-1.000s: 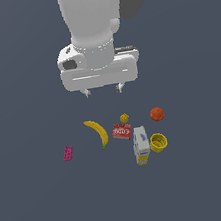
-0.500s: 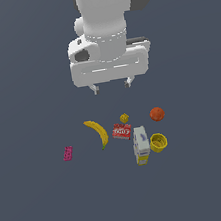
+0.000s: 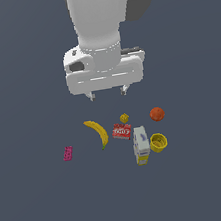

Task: Pick up a designated object from a clutter of objects.

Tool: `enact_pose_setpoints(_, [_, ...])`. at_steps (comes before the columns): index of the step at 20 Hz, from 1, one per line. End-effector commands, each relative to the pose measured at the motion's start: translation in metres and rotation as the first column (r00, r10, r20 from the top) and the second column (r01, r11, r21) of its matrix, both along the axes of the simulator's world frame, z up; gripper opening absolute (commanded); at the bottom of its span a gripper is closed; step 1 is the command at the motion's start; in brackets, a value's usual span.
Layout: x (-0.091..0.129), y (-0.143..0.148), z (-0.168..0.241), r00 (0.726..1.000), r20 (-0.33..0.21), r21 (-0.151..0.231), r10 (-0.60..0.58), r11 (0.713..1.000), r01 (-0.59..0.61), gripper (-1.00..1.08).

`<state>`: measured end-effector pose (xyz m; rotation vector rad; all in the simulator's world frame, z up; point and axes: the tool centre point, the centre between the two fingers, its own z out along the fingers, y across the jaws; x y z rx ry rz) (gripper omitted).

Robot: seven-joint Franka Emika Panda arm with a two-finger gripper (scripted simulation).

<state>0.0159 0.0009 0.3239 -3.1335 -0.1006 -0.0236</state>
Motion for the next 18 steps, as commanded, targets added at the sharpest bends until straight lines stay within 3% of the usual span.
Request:
enact_pose_setpoints(1, [0.006, -0.010, -0.011, 1.000, -0.001, 0.000, -0.004, 1.000, 0.004, 1.00])
enact_pose_setpoints(8, [0.029, -0.056, -0.059, 1.000, -0.004, -0.002, -0.020, 1.000, 0.020, 1.00])
enact_pose_setpoints(18, [0.048, -0.153, -0.165, 0.999, -0.009, -0.004, -0.050, 0.999, 0.050, 1.00])
